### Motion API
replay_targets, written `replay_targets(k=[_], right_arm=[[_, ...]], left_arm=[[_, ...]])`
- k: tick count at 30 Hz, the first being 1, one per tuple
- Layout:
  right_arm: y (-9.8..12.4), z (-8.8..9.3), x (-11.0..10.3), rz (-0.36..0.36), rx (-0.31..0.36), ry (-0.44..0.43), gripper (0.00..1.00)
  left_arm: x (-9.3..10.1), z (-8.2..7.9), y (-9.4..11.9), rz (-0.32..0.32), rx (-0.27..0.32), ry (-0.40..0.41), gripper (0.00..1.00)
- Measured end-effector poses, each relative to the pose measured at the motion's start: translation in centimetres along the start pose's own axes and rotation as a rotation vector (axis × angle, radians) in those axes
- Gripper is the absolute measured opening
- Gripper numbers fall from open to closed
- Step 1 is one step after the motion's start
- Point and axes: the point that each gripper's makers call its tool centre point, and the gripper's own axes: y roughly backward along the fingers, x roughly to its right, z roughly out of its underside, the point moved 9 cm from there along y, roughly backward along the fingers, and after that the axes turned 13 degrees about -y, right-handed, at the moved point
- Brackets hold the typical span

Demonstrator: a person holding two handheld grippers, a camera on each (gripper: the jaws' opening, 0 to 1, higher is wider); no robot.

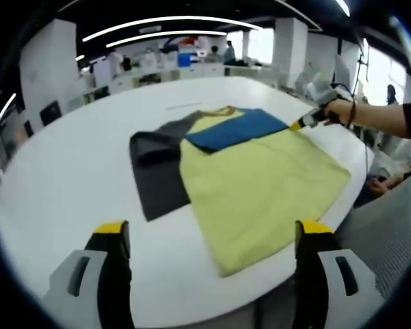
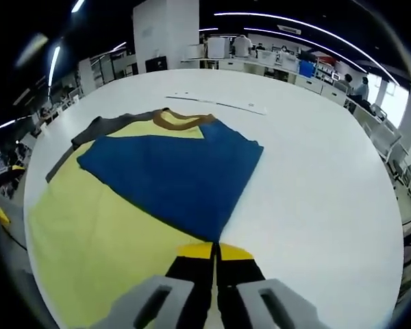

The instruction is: Fold the garment on the visible template until the final outline fits inside the template.

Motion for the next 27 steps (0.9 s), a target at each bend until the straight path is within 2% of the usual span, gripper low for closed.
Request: replay_targets(k=[19, 27], right_arm=[[0.8, -0.1, 3.4, 0.019, -0.047, 0.027, 0.00], [1.0, -0.1, 4.5, 0.017, -0.056, 0.009, 0.00]], left_arm=[[-0.3, -0.1, -0.4, 0.004, -0.006, 0.015, 0.93], [-0.7, 0.0, -0.4, -0.004, -0.009, 0.032, 0.92]])
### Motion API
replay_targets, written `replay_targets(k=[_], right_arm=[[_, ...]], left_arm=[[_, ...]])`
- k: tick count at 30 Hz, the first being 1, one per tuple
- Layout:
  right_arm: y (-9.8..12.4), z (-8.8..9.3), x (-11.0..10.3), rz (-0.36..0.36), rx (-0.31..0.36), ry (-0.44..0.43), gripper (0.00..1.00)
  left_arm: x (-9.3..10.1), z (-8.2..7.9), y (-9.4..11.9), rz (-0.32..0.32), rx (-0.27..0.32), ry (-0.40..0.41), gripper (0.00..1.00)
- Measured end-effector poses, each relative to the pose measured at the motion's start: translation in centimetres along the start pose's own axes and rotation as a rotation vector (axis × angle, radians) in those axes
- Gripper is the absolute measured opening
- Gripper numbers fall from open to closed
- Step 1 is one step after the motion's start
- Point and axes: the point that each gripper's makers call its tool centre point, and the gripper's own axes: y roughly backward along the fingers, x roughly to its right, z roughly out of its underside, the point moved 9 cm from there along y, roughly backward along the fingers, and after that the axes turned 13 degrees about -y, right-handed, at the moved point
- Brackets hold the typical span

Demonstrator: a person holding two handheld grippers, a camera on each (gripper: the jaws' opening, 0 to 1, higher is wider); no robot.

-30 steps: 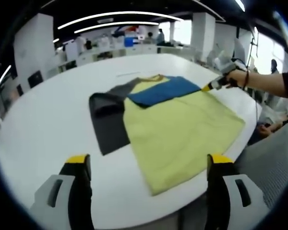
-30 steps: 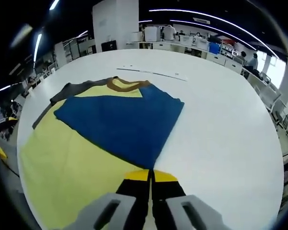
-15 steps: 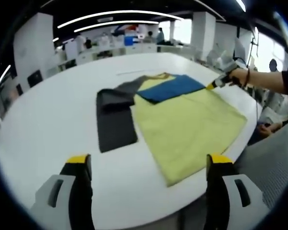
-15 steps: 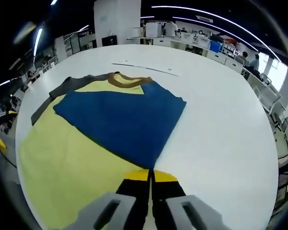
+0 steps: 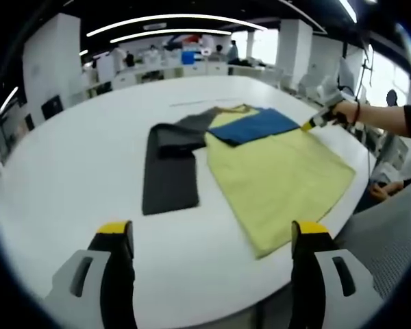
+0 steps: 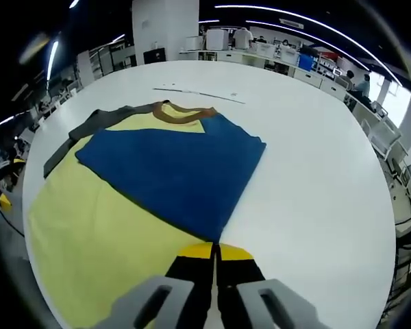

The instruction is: Fold the garment on the visible template until the final outline fits inside the template.

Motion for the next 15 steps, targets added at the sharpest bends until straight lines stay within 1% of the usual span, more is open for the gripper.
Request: replay_targets(k=[15], right_arm=[[0.3, 0.0, 2.0, 0.015, -0.015, -0.028, 0.00]], left_arm=[[-0.4, 0.3, 0.0, -0.005, -0.004, 0.009, 0.91]])
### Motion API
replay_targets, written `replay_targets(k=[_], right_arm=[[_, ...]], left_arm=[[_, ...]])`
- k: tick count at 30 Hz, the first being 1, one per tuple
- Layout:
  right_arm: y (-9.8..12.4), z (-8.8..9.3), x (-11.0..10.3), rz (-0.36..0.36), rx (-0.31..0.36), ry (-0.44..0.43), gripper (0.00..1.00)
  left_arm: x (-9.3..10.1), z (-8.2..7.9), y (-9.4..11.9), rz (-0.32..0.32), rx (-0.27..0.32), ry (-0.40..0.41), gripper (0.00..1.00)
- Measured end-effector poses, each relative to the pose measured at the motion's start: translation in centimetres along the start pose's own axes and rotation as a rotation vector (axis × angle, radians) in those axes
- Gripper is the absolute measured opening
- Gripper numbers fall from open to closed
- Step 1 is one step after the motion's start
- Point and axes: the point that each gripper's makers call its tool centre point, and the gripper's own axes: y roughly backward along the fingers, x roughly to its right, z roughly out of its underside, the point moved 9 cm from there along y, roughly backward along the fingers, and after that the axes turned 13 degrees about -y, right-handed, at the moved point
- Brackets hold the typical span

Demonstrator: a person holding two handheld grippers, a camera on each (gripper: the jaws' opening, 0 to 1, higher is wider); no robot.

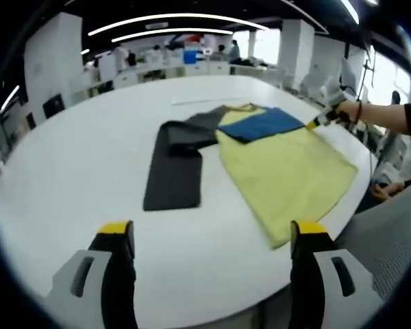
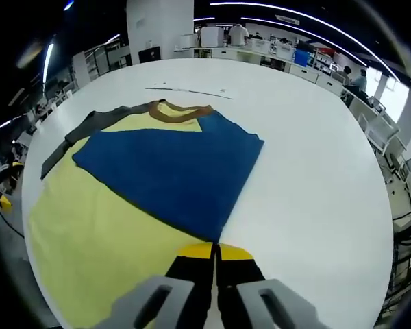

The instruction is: Fold the garment on the visible template until the final outline fits inside the template.

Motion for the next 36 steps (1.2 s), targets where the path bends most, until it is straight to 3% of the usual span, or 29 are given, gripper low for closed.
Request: replay_targets(k=[9, 13, 16, 25, 36], right_arm=[[0.2, 0.1, 0.2, -0.003, 0.001, -0.017, 0.00], [0.1, 0.2, 0.3, -0.022, 0.032, -0.119, 0.00], [0.3, 0.4, 0.4, -0.013, 0.048, -0.138, 0.02], [1.0, -0.3, -0.5, -0.034, 0.113, -0.166, 0.48], [4.2, -1.1, -4.5, -0.138, 0.203, -0.087, 0.70]], left_arm=[[-0.3, 0.2, 0.1, -0.009, -0.002, 0.008, 0.90], [-0.4, 0.1, 0.0, -0.009, -0.001, 0.009, 0.90], [-0.5, 0.0, 0.0, -0.013, -0.004, 0.013, 0.90], [-1.1, -0.2, -0.4, -0.025, 0.018, 0.059, 0.86], [-3.1, -0.3, -1.4, -0.059, 0.021, 0.118, 0.78]])
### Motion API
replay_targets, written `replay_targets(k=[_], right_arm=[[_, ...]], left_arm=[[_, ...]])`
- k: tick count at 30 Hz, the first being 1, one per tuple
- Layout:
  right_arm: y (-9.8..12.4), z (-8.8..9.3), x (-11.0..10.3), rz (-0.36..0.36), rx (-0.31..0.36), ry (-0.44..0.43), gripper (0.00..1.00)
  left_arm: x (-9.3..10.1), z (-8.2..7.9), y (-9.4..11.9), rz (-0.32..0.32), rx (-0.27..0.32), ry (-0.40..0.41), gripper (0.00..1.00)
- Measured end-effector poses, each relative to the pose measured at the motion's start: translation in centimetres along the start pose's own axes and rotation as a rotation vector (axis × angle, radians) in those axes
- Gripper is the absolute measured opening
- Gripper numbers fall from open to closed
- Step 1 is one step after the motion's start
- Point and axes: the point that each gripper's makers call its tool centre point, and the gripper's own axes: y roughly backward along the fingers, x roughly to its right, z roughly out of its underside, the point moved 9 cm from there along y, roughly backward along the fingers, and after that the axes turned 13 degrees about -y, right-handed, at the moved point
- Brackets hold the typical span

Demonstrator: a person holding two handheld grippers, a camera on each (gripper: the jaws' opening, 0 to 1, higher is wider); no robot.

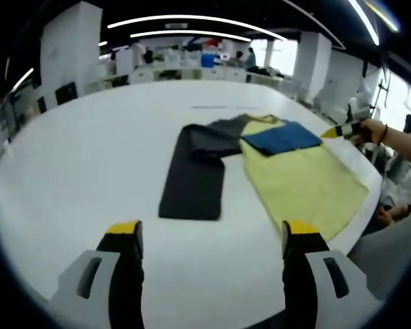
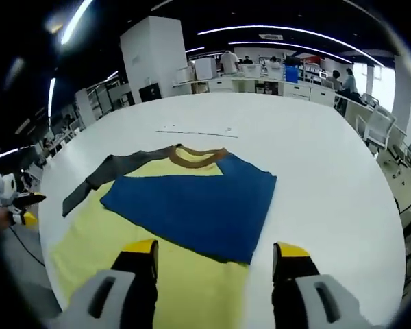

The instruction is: Fold the garment on the visible template until the final outline fits inside the template.

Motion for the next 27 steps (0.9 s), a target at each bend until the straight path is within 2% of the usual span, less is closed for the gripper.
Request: replay_targets(k=[5, 15, 22, 27], right_arm=[[1.3, 0.3, -1.4, -0.061, -0.014, 0.013, 0.77], [4.2, 1.0, -2.9, -0.116, 0.003, 0.054, 0.80], [5.3, 1.5, -3.1, -0.125, 0.022, 0.036, 0.79], [5.7, 2.0, -2.9, -0.100, 0.016, 0.041, 0.79]], left_arm=[[-0.8, -0.2, -0.8, -0.017, -0.005, 0.023, 0.75], [-2.5, -0.5, -3.0, -0.033, -0.032, 0.021, 0.62], [-3.0, 0.0, -4.7, -0.039, -0.088, 0.024, 0.49], [-3.2, 0.5, -5.8, -0.043, -0.124, 0.025, 0.42]])
